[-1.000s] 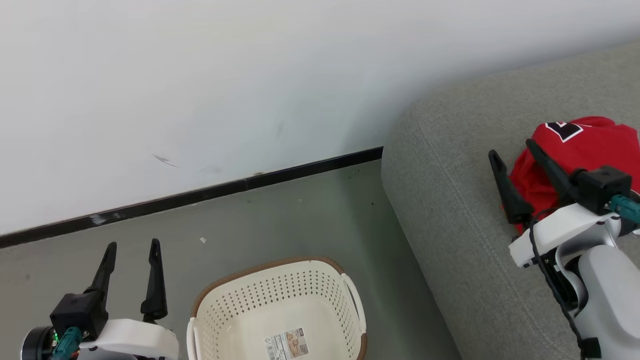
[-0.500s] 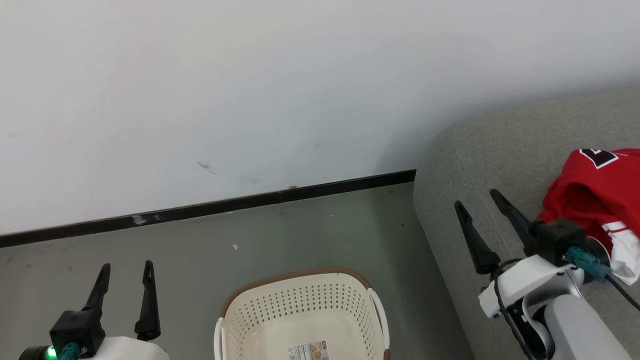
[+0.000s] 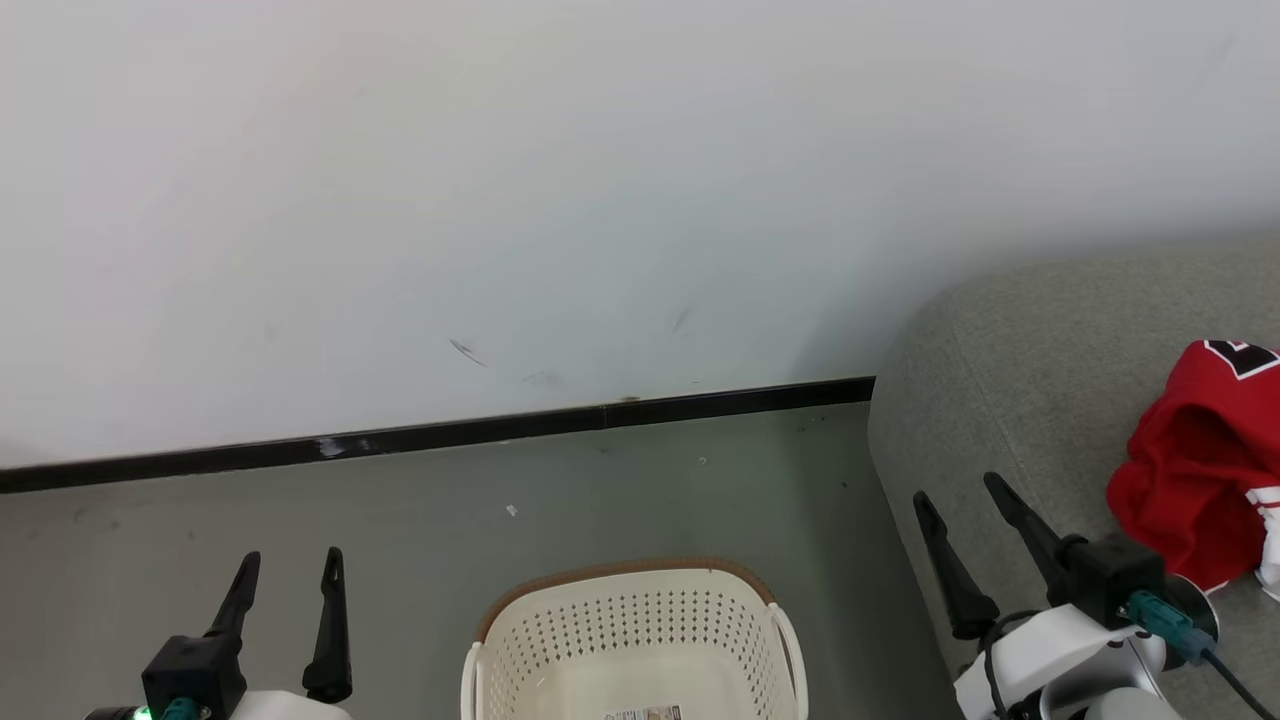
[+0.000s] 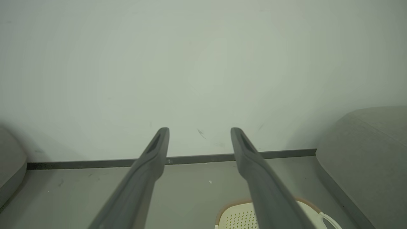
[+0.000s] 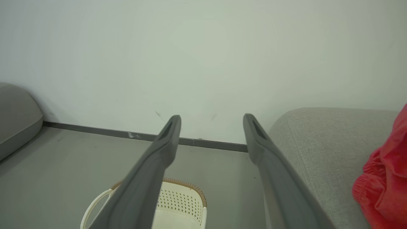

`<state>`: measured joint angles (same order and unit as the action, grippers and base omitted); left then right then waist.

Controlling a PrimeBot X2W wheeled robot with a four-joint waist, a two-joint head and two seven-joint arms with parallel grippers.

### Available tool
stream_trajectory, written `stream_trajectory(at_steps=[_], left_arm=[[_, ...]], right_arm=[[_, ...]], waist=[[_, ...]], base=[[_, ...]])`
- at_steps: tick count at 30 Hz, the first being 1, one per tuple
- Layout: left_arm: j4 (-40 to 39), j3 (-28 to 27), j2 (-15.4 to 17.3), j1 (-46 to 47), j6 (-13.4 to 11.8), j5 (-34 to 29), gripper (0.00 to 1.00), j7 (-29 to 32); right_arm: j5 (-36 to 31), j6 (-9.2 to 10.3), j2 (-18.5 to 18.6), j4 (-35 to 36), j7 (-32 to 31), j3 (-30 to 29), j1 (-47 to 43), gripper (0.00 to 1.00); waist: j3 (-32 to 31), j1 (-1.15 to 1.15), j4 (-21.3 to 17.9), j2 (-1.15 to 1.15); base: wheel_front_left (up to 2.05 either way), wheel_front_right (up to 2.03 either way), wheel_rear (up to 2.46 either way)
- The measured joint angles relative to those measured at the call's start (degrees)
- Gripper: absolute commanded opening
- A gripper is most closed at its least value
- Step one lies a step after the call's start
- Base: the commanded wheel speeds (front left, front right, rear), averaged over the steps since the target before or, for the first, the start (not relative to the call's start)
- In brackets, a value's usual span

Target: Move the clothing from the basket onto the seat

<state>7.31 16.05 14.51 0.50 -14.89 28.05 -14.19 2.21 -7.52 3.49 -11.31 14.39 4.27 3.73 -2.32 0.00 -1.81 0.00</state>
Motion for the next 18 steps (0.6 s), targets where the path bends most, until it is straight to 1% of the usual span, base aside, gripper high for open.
stream_trajectory(at_steps=[6, 10, 18], left_arm=[[0.9, 0.3, 0.1, 0.0, 0.5, 0.0, 1.00, 0.0], [1.2, 0.3, 0.7, 0.0, 0.5, -0.1, 1.00, 0.0], [1.3, 0.2, 0.8, 0.0, 0.9, -0.1, 1.00, 0.0]], right_arm=[[-1.2, 0.00, -0.4, 1.5, 0.0, -0.2, -2.3, 1.00], [-1.4, 0.00, -0.9, 2.2, 0.0, -0.1, -2.7, 1.00], [-1.7, 0.00, -1.1, 3.6, 0.0, 0.2, -4.8, 1.00]], waist=[[-0.9, 0.00, 0.6, 0.00], [-1.1, 0.00, 0.6, 0.00], [-1.3, 0.00, 0.5, 0.00]], base=[[0.00, 0.00, 0.00], [0.00, 0.00, 0.00], [0.00, 0.00, 0.00]])
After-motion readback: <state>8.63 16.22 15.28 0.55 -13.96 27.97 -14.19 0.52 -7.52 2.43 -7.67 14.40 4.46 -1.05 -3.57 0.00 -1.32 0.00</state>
